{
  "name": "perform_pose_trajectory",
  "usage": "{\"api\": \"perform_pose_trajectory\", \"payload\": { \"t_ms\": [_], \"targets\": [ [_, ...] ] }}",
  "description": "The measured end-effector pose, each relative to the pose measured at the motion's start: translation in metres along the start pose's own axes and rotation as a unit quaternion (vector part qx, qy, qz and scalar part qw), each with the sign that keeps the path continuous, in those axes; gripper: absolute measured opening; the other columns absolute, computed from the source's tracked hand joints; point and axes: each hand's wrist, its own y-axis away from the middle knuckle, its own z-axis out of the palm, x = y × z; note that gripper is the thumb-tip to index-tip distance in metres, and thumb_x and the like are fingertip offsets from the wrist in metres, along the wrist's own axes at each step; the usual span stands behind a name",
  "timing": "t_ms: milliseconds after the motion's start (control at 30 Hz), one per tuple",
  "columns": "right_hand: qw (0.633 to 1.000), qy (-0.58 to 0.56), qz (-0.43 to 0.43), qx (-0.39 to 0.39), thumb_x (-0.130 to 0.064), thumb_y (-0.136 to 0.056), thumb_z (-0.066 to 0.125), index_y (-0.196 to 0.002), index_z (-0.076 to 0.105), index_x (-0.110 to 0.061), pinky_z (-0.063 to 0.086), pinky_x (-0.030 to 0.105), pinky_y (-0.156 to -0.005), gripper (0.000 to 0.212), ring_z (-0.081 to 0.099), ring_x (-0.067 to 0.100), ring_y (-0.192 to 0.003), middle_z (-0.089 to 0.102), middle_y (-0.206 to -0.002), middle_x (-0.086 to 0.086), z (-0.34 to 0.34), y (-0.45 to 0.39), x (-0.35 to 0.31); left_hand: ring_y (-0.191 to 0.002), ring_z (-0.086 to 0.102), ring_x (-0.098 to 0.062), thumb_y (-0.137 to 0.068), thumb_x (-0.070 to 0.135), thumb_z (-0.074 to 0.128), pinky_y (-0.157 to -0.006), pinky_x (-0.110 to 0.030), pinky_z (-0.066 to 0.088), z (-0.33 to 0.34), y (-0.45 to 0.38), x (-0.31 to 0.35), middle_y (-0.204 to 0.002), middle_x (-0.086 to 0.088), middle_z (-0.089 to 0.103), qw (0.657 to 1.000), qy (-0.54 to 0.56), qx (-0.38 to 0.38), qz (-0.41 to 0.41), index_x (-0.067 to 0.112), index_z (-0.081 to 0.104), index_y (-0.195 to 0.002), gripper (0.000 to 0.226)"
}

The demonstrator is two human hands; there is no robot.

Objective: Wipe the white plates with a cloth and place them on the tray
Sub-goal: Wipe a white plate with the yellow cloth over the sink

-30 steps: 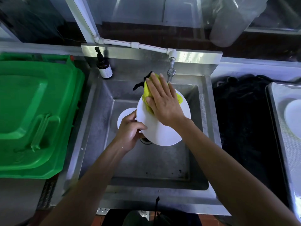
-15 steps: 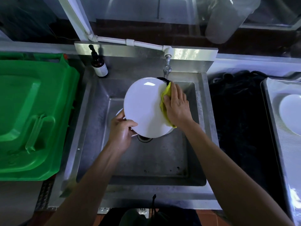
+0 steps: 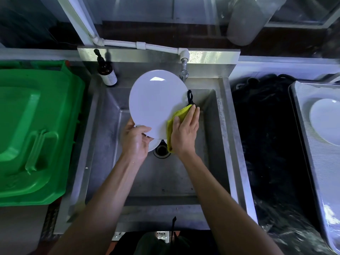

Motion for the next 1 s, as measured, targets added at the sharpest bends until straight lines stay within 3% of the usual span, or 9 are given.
{"api": "perform_pose_trajectory", "payload": {
  "t_ms": [167, 300, 400, 600, 733, 800, 933, 1000],
  "targets": [
    [0.998, -0.057, 0.024, 0.012, -0.031, -0.107, 0.038, -0.16, -0.003, -0.01, 0.011, 0.043, -0.124, 0.07, 0.002, 0.032, -0.153, -0.014, -0.167, 0.012, 0.016, 0.021, -0.014, -0.101, 0.069, -0.039, -0.079, -0.021, 0.043, -0.083, -0.052, 0.057, 0.003, -0.003, 0.0, -0.112, -0.016, 0.072, 0.999, 0.033, -0.004, 0.005, 0.01, 0.068, -0.113, 0.053],
    [0.998, -0.05, 0.02, 0.013, -0.033, -0.108, 0.037, -0.16, -0.002, -0.011, 0.008, 0.043, -0.124, 0.069, -0.002, 0.031, -0.153, -0.016, -0.166, 0.012, 0.019, 0.031, -0.014, -0.103, 0.07, -0.04, -0.078, -0.021, 0.044, -0.082, -0.053, 0.058, 0.001, -0.003, -0.001, -0.12, -0.02, 0.07, 1.0, 0.024, -0.006, 0.005, 0.006, 0.065, -0.123, 0.056],
    [0.999, -0.036, 0.008, 0.017, -0.033, -0.108, 0.036, -0.16, -0.002, -0.013, 0.005, 0.039, -0.124, 0.068, -0.001, 0.027, -0.154, -0.014, -0.167, 0.01, 0.012, 0.026, -0.007, -0.103, 0.069, -0.041, -0.08, -0.021, 0.045, -0.085, -0.058, 0.057, -0.003, -0.002, -0.001, -0.113, -0.018, 0.072, 1.0, 0.006, 0.0, 0.0, 0.001, 0.063, -0.122, 0.051],
    [0.998, 0.047, -0.029, 0.007, -0.036, -0.107, 0.037, -0.161, 0.007, -0.018, 0.018, 0.043, -0.12, 0.064, 0.013, 0.027, -0.151, 0.004, -0.168, 0.005, -0.017, -0.017, 0.008, -0.094, 0.065, -0.035, -0.066, -0.008, 0.054, -0.079, -0.05, 0.051, -0.02, -0.003, 0.002, -0.107, -0.015, 0.068, 0.996, -0.076, -0.039, -0.026, 0.005, 0.064, -0.114, 0.051],
    [0.993, 0.062, -0.086, -0.047, -0.035, -0.105, 0.042, -0.159, 0.014, -0.021, 0.025, 0.042, -0.116, 0.062, 0.025, 0.029, -0.145, 0.018, -0.164, 0.003, -0.037, -0.042, 0.018, -0.083, 0.067, -0.034, -0.059, -0.003, 0.058, -0.063, -0.043, 0.057, -0.035, -0.005, -0.002, -0.096, -0.012, 0.072, 0.984, -0.157, -0.057, -0.057, 0.013, 0.072, -0.098, 0.044],
    [0.991, 0.058, -0.095, -0.075, -0.033, -0.104, 0.046, -0.158, 0.019, -0.022, 0.027, 0.04, -0.114, 0.062, 0.03, 0.028, -0.143, 0.026, -0.16, 0.004, -0.044, -0.051, 0.019, -0.083, 0.068, -0.033, -0.056, -0.002, 0.06, -0.063, -0.044, 0.057, -0.041, -0.006, -0.004, -0.095, -0.013, 0.073, 0.976, -0.195, -0.063, -0.066, 0.018, 0.077, -0.089, 0.042],
    [0.987, 0.038, -0.101, -0.123, -0.027, -0.098, 0.059, -0.156, 0.025, -0.018, 0.027, 0.026, -0.107, 0.067, 0.038, 0.024, -0.138, 0.037, -0.153, 0.005, -0.054, -0.061, 0.02, -0.089, 0.07, -0.034, -0.053, -0.001, 0.062, -0.065, -0.043, 0.058, -0.045, -0.013, 0.0, -0.105, -0.015, 0.075, 0.964, -0.243, -0.064, -0.081, 0.021, 0.079, -0.092, 0.048],
    [0.986, 0.025, -0.102, -0.133, -0.026, -0.096, 0.063, -0.156, 0.026, -0.017, 0.025, 0.021, -0.105, 0.071, 0.038, 0.019, -0.139, 0.039, -0.154, 0.005, -0.059, -0.062, 0.02, -0.085, 0.071, -0.032, -0.053, 0.0, 0.062, -0.061, -0.043, 0.058, -0.044, -0.019, 0.007, -0.101, -0.011, 0.076, 0.956, -0.274, -0.067, -0.079, 0.024, 0.079, -0.088, 0.046]
  ]
}}
